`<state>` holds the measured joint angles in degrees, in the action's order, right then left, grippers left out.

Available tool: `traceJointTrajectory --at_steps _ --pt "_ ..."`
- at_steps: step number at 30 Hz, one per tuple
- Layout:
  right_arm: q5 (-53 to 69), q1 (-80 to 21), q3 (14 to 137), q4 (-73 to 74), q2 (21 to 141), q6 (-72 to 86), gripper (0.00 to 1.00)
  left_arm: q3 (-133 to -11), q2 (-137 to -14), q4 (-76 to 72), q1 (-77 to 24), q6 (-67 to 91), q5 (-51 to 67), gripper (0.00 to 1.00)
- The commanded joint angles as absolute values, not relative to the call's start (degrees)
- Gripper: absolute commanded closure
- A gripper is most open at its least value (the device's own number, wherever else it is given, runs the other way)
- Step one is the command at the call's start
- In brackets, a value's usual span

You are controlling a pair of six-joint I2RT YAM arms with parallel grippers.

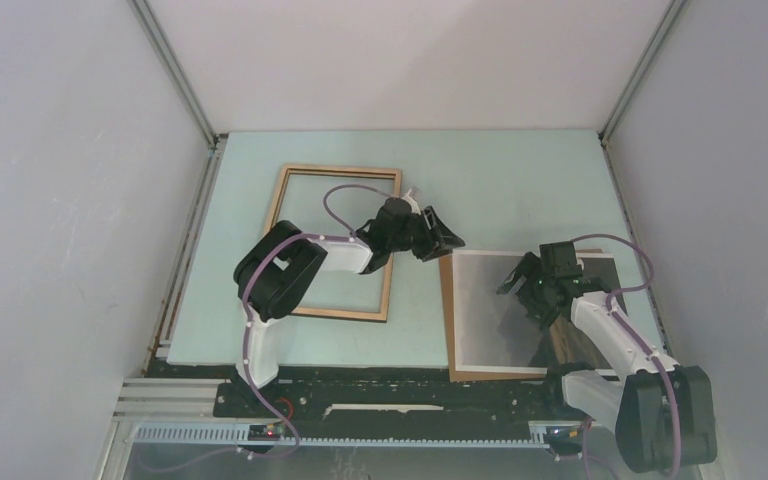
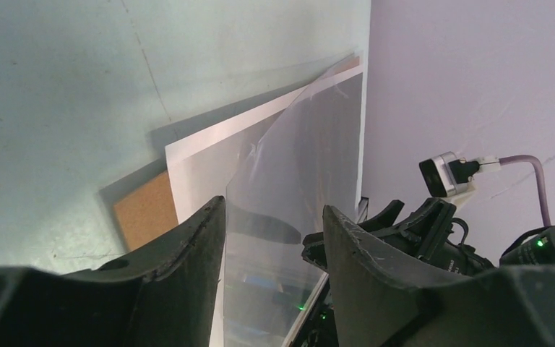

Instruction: Put the photo into the frame

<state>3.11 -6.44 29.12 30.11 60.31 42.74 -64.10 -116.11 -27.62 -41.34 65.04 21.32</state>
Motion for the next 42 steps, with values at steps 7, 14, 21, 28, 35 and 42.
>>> traceJointTrajectory --at_steps 7,14,21,28,35,42 --pt "3.3 -6.1 29.2 27.9 61.0 42.6 0.06 -69.1 -117.8 -24.9 -41.6 65.5 22.3 0.52" --pt "3.9 -6.1 29.2 27.7 61.2 42.4 0.07 -70.9 -118.6 -22.9 -41.5 63.5 20.8 0.70" --pt "6.8 -6.9 30.9 29.7 59.5 36.0 0.06 -74.7 -119.9 -18.7 -40.9 59.6 19.9 0.92" --pt "8.9 -11.8 33.0 31.0 52.9 31.2 0.03 -76.2 -117.3 -16.2 -39.1 54.5 19.3 1.00" --pt "10.2 -14.0 33.8 31.8 50.1 31.5 0.00 -73.2 -113.1 -15.6 -33.6 54.4 24.3 1.00" --pt "14.7 -13.6 33.7 29.2 51.9 32.3 0.00 -69.1 -107.4 -13.5 -28.5 52.7 26.2 1.00"
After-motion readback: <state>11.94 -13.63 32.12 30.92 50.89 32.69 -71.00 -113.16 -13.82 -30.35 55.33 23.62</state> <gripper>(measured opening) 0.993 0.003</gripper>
